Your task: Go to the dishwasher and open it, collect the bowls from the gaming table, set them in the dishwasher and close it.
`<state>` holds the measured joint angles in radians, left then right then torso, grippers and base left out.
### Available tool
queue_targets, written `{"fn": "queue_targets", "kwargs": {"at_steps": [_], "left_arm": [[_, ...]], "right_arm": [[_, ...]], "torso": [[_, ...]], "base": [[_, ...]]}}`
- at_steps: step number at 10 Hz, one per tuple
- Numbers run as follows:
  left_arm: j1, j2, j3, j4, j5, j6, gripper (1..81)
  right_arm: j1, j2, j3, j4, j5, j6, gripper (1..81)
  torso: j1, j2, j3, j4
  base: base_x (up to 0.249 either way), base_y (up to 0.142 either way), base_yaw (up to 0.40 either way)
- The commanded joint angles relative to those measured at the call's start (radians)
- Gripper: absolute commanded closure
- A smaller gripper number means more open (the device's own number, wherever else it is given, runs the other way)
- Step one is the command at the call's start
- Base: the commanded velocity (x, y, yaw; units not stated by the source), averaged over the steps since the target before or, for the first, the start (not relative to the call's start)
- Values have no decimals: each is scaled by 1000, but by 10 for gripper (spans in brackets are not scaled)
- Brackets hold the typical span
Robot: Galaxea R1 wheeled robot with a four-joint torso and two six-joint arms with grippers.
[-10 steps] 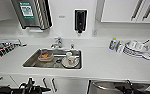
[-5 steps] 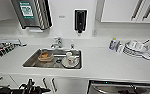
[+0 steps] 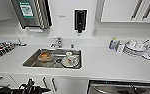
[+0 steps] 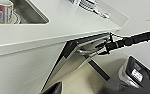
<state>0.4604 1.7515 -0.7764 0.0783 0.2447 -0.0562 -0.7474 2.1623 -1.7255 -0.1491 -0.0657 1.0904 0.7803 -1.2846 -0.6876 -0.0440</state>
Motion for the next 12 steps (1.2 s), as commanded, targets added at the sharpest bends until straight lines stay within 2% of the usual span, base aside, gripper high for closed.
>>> {"fn": "queue_targets", "kwargs": {"at_steps": [1,6,12], "left_arm": [[-95,-35,23,-2,11,-1,10],[-95,-35,25,-3,11,-1,10],[-95,-39,23,-3,11,-1,10]], "right_arm": [[21,-30,17,-26,-209,-29,10],[13,-5,15,-35,-209,-27,10],[-22,87,-9,-46,-206,-26,10]], "torso": [[0,0,0,0],[0,-1,0,0],[0,-1,0,0]], "base": [[-79,0,0],[-78,0,0],[0,0,0]]}}
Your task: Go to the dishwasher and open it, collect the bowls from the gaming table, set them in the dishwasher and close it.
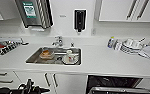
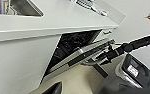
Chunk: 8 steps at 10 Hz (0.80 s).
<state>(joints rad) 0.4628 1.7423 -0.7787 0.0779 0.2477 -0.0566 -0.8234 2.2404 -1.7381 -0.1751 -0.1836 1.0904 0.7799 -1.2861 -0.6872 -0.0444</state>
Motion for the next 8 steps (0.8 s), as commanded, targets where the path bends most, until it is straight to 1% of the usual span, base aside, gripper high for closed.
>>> {"fn": "queue_targets", "kwargs": {"at_steps": [1,6,8], "left_arm": [[-97,-29,25,-3,10,0,10],[-97,-30,30,-3,10,0,10],[-97,-33,33,-3,10,0,10]], "right_arm": [[52,7,2,-21,-88,-26,10],[51,10,2,-23,-86,-26,10],[22,21,-1,-33,-79,-27,10]], "torso": [[0,0,0,0],[0,0,0,0],[0,1,0,0]], "base": [[-70,0,0],[-78,0,0],[-83,0,0]]}}
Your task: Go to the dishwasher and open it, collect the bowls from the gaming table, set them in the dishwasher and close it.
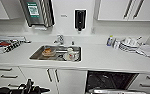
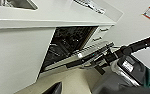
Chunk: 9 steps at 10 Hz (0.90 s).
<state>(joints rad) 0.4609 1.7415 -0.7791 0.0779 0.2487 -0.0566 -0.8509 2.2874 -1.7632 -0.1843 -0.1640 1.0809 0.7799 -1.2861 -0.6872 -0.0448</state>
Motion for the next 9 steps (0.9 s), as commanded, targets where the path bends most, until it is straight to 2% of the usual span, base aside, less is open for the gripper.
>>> {"fn": "queue_targets", "kwargs": {"at_steps": [1,5,7,9], "left_arm": [[-95,-31,35,-4,9,0,10],[-95,-42,47,-4,15,1,10],[-72,-40,47,-3,18,4,10],[-46,-37,44,2,18,4,10]], "right_arm": [[29,-15,10,-34,-94,-16,10],[-26,90,-106,-55,-75,-18,10],[-43,189,-255,-55,-74,-15,10],[-64,276,-383,-55,-29,-18,10]], "torso": [[0,0,0,0],[0,0,0,0],[0,0,0,0],[0,0,0,0]], "base": [[-83,0,0],[-83,0,0],[-83,0,0],[-83,0,0]]}}
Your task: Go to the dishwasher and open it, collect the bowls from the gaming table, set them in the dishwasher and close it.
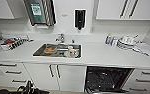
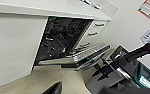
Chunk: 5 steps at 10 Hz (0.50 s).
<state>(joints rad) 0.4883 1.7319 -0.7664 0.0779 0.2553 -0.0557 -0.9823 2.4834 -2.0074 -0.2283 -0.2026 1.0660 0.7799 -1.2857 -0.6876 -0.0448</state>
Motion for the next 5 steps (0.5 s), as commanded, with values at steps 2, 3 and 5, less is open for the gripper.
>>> {"fn": "queue_targets", "kwargs": {"at_steps": [2,3,5], "left_arm": [[-49,-14,6,6,15,5,10],[-32,2,-5,6,15,5,10],[28,55,-72,7,16,4,10]], "right_arm": [[63,88,-159,-19,14,-7,10],[56,73,-140,-29,15,-11,10],[35,22,-93,-69,15,-50,10]], "torso": [[0,0,0,0],[0,0,0,0],[0,-1,0,0]], "base": [[-81,0,0],[0,0,0],[0,0,0]]}}
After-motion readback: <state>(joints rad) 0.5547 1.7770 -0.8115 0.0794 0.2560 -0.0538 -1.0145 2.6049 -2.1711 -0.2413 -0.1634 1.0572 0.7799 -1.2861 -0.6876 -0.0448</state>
